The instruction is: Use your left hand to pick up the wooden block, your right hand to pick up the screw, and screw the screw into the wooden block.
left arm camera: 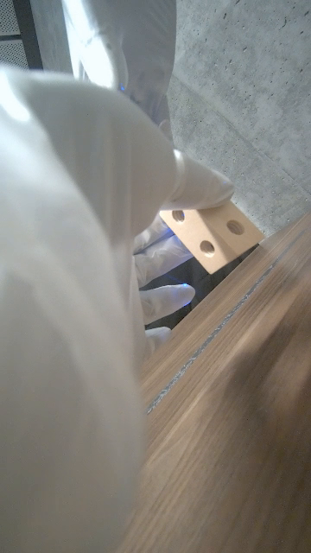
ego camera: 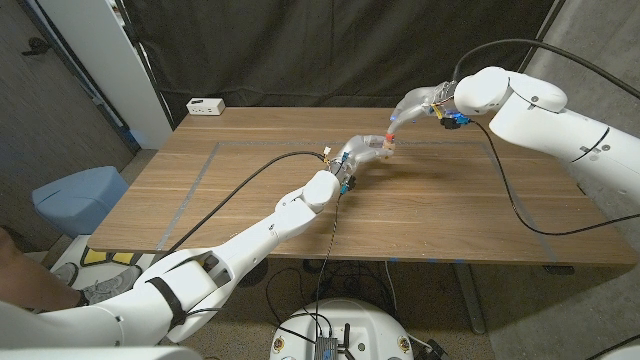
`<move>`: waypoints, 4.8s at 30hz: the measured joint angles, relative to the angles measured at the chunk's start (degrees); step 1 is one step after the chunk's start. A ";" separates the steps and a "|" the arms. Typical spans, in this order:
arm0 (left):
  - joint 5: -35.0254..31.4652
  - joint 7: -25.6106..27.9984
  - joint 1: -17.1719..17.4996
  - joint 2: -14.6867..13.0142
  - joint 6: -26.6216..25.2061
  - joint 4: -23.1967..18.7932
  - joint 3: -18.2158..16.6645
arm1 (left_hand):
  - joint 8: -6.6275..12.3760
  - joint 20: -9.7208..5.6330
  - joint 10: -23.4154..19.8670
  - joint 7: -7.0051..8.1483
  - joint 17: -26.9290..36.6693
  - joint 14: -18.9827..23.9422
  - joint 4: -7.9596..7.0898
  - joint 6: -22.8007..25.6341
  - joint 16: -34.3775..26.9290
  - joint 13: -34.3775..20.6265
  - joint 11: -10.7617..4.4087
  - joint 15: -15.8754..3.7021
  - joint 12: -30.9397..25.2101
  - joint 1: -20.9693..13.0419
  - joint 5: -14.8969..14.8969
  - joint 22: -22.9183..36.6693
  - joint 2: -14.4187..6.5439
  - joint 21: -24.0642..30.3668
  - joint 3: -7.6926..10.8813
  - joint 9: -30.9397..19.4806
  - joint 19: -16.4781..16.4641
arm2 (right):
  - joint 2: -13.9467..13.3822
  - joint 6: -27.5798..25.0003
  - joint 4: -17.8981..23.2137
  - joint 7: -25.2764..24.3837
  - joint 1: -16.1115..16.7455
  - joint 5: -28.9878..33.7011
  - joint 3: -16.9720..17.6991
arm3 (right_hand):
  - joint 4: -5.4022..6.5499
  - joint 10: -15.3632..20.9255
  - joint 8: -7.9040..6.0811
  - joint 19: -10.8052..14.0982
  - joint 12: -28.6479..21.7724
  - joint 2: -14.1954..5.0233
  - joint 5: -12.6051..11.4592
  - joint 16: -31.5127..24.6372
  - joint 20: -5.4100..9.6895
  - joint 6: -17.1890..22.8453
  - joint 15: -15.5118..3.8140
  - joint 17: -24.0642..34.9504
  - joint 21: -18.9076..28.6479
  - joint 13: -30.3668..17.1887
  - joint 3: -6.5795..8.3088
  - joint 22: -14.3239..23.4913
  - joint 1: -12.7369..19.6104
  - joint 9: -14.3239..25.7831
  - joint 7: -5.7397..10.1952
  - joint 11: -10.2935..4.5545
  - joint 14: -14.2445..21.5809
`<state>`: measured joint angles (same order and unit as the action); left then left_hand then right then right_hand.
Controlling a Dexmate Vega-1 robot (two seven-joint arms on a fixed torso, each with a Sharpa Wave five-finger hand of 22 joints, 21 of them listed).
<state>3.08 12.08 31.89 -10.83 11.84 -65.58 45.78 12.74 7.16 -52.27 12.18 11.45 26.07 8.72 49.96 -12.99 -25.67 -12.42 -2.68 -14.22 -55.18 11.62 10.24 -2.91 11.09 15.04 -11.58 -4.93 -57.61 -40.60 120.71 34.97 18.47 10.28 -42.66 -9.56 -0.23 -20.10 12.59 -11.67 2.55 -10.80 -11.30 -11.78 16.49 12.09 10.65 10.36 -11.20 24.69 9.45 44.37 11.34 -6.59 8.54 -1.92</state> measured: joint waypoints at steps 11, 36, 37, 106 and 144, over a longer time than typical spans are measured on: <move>-0.87 0.72 0.20 -0.42 -1.60 -1.51 0.27 | 0.00 0.00 0.02 0.00 0.00 0.21 0.06 0.00 0.00 0.00 -0.02 0.21 0.00 0.00 -0.06 0.00 0.00 0.00 -0.06 0.00 0.00 | 1.12 -2.94 0.77 3.28 -2.56 5.31 -3.75 | 0.24 0.23 0.00 0.00 0.00 -0.02 0.00 0.00 0.00 0.93 0.08 0.16 0.00 0.00 0.23 0.00 0.02 0.27 -0.46 0.39 0.08; -1.24 1.04 0.45 -0.62 -2.50 -2.24 0.43 | 0.00 0.00 0.11 0.00 0.01 0.21 0.07 0.00 0.00 0.00 -0.11 0.21 0.20 0.00 0.04 0.00 0.00 0.00 -0.07 0.00 0.00 | 3.12 -5.11 0.67 6.56 -3.39 13.53 -6.70 | -0.28 0.75 -1.33 0.53 0.00 -0.74 0.21 0.00 -0.10 5.65 0.09 -0.01 0.29 0.00 1.24 0.00 2.91 1.02 1.39 -0.15 0.71; -1.24 1.04 0.44 -0.62 -2.50 -2.22 0.43 | 0.00 0.00 0.11 0.00 0.01 0.21 0.07 0.00 0.00 0.00 -0.11 0.21 0.19 0.00 0.04 0.00 0.00 0.00 -0.07 0.00 0.00 | 3.14 -5.10 0.65 6.59 -3.39 13.61 -6.71 | -0.39 0.75 -1.33 0.53 0.00 -0.99 0.21 0.00 -0.10 5.64 0.08 -0.01 0.29 0.00 1.35 0.00 3.39 1.07 1.39 -0.15 0.71; -0.81 0.29 -0.81 0.43 -1.54 0.59 0.83 | -0.14 0.00 0.05 0.00 0.03 0.21 0.24 0.00 0.00 0.00 -0.14 0.21 0.16 0.00 0.20 0.00 0.01 0.00 -0.24 0.00 0.00 | 7.35 -2.12 -3.25 8.82 -1.30 23.39 -7.28 | -0.40 3.12 -7.54 2.88 -0.03 -1.13 0.21 -0.44 0.22 14.23 -0.12 0.16 0.72 -0.12 2.28 0.00 8.67 3.72 4.66 -1.70 3.15; -0.53 -0.11 -1.34 1.02 -1.39 1.80 1.08 | -0.14 0.00 0.02 0.00 0.03 0.21 -0.05 0.00 0.00 0.00 -0.20 0.21 0.38 0.00 0.25 0.00 0.01 0.00 -0.41 0.00 0.00 | 7.96 -1.29 -4.36 8.00 0.41 24.56 -5.87 | -0.15 5.77 -12.42 3.82 -0.03 -1.51 0.20 -0.78 1.16 18.14 -0.84 0.42 0.72 -0.40 2.02 0.00 10.54 6.69 6.07 -2.50 5.10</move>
<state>2.55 11.97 30.55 -9.81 10.45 -63.78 46.86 12.60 7.16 -52.25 12.18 11.48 26.28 8.66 49.96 -12.99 -25.67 -12.63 -2.47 -13.84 -55.18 11.88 10.25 -2.90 11.09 14.63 -11.58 -4.93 -49.65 -41.89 116.34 42.97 18.88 34.84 -48.53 -9.71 5.54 -32.52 16.41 -11.70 1.04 -10.59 -12.09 -10.62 34.63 11.25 11.08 11.07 -11.61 26.72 9.44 54.91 18.03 -0.52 6.04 3.18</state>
